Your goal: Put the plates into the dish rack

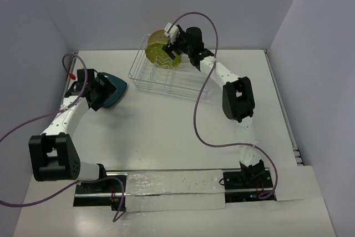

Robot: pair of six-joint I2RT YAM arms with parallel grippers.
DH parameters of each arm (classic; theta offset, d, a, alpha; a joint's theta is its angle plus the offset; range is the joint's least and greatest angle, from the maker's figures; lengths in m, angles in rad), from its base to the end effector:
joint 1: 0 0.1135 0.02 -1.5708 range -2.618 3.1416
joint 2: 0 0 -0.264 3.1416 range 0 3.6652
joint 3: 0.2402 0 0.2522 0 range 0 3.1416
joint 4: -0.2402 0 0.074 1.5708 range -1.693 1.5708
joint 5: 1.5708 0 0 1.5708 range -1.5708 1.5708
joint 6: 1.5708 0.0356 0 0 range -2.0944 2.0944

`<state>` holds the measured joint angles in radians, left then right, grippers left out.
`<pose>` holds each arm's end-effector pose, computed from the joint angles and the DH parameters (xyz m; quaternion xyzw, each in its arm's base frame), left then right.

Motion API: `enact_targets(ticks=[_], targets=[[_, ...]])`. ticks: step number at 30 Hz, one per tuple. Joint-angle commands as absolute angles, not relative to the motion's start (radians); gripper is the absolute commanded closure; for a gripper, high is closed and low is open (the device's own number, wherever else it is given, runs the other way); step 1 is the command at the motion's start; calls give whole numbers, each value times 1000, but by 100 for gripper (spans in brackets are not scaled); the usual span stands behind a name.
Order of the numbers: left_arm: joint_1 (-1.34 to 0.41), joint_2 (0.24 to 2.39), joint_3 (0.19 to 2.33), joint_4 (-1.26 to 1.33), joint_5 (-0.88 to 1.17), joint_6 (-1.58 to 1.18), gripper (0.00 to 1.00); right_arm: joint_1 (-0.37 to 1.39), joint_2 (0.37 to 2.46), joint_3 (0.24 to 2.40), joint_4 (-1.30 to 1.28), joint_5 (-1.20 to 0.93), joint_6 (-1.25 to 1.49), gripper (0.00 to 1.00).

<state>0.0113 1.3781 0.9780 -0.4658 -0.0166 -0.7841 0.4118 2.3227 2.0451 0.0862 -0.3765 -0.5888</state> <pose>0.2894 0.0039 0.2490 -0.3661 0.8641 -0.1229 0.3227 0.5057 0.2351 0.2765 -0.4680 0.6078 0.0886 0.6354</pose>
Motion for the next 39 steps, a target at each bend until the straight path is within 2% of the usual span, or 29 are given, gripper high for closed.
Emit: enact_targets(ticks=[1,4,8,13,22,31,39], targets=[[-25,1408,1051,-512,-118,-771,1,413,2169,2092,31,-505,-480,6],[-3,1412,1005,-477,-99,-882,1,443,2036,1970,30,-494,-490,0],[45,1401,927,-423,-61,-965,1,485,1913,1838,55,-324,-520,0],[76,1410,813,-258,-36,-1082,1,489,1706,1584,167,-191,-342,0],[142,1515,766,-73,-22,-1143,1,489,1377,1205,303,-214,-146,0],[180,1632,715,117,69,-1187,11,490,1253,1082,287,-108,-103,0],[182,1721,680,222,110,-1242,28,491,1159,996,311,-59,-53,0]])
